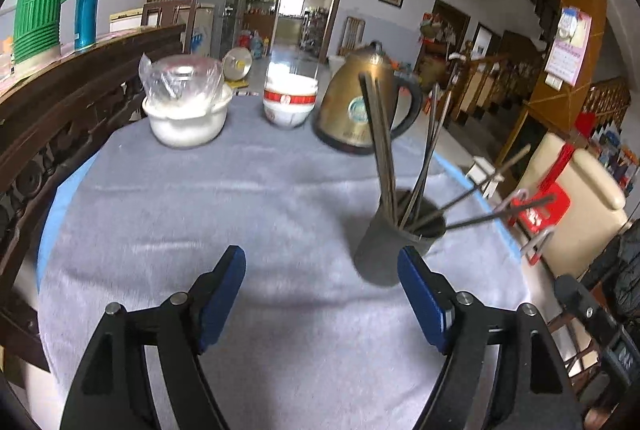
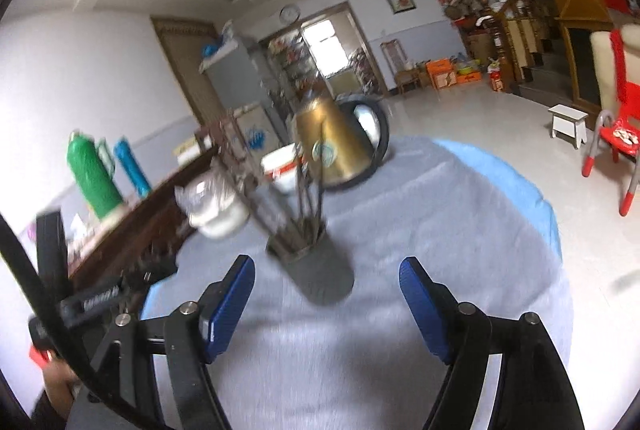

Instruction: Organize utensils

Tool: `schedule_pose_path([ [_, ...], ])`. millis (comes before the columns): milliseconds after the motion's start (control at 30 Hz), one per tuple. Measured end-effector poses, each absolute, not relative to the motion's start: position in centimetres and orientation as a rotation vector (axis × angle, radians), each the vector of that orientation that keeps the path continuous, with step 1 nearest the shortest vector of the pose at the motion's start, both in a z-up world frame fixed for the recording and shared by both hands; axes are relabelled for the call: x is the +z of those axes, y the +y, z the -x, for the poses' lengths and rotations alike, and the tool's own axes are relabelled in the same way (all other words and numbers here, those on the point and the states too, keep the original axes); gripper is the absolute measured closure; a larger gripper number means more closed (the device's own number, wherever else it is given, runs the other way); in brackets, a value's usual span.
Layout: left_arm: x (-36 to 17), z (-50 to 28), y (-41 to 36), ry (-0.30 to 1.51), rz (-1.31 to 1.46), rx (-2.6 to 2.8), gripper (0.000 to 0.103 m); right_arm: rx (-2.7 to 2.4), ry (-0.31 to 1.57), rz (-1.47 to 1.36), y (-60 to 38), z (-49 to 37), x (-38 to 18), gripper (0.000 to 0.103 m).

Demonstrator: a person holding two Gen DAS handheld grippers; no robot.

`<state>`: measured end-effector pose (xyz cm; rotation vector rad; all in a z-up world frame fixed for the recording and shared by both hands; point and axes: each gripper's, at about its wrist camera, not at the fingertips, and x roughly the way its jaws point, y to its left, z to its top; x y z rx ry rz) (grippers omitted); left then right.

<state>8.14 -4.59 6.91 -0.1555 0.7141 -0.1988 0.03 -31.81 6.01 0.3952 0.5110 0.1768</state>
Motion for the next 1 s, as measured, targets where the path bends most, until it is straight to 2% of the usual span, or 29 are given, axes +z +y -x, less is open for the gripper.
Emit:
schedule_pose_path([
  [700,6.8,-5.9,-6.4,0.755,0.068,-0.184,0.023,0.215,0.476,-0.224,-26.8,2.9,7.5,0.024],
  [767,7.0,-5.8,-6.4,0.749,0.073,-0.180,0.016,0.214,0.468,-0.206,-26.6,3.0,7.9,0.024],
  [867,7.2,-5.7,-6.3,0.736,0.076,-0.165,0.007,0.199,0.456,-0.175,-26.3,3.2,8.1,0.018],
  [1000,7.5,-5.8,-5.9,0.725,0.088,-0.148,0.003,0.166,0.461,-0.142,-26.0,3.0,8.1,0.014],
])
